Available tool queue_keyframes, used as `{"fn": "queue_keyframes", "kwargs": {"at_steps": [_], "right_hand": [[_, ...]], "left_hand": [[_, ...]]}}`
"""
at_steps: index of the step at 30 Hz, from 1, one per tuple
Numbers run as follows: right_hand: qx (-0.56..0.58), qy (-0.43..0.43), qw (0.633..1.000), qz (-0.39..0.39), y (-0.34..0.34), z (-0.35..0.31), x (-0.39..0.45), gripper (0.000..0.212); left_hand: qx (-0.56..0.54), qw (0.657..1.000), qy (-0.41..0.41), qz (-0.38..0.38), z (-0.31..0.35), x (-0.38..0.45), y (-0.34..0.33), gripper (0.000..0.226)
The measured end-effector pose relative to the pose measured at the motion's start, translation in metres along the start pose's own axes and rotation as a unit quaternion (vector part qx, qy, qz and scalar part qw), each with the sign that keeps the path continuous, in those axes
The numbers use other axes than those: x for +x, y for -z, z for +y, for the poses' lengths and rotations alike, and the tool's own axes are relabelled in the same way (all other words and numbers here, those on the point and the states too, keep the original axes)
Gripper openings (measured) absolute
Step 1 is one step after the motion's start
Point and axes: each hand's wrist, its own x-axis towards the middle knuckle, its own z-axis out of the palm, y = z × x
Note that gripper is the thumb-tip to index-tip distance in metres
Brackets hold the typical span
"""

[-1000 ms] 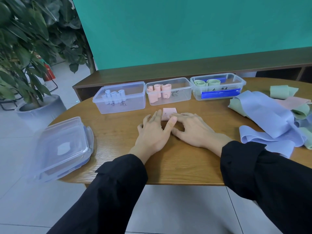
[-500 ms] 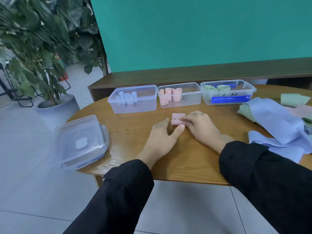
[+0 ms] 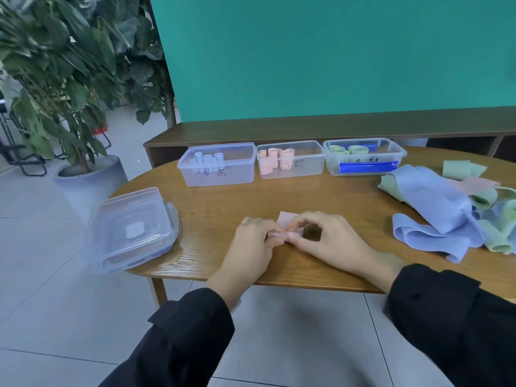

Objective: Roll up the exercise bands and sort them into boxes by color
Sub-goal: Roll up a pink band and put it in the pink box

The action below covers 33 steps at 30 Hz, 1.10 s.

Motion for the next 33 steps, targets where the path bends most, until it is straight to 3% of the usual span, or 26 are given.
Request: {"fn": "queue_keyframes", "kwargs": {"at_steps": [4, 10, 15, 24, 33], "right_hand": [[0.060, -0.056, 0.997, 0.002, 0.005, 0.017, 0.026, 0.018], [0.017, -0.097, 0.988, -0.123, 0.006, 0.037, 0.070, 0.030], [0.109, -0.089, 0.986, -0.086, -0.009, 0.049, 0.078, 0.004], [0.143, -0.104, 0.981, -0.078, -0.010, 0.054, 0.091, 0.010], [0.188, -0.117, 0.971, -0.090, -0.012, 0.049, 0.099, 0.016]], "left_hand": [[0.002, 1.000, -0.006, 0.004, -0.001, 0.001, -0.001, 0.016], [-0.010, 1.000, -0.018, -0.009, 0.000, 0.002, 0.008, 0.016], [-0.025, 0.999, -0.008, -0.035, 0.002, 0.005, 0.012, 0.015], [0.025, 0.998, -0.044, 0.021, -0.003, -0.001, 0.007, 0.023], [0.019, 0.995, -0.091, -0.048, -0.005, 0.001, 0.010, 0.026]]}}
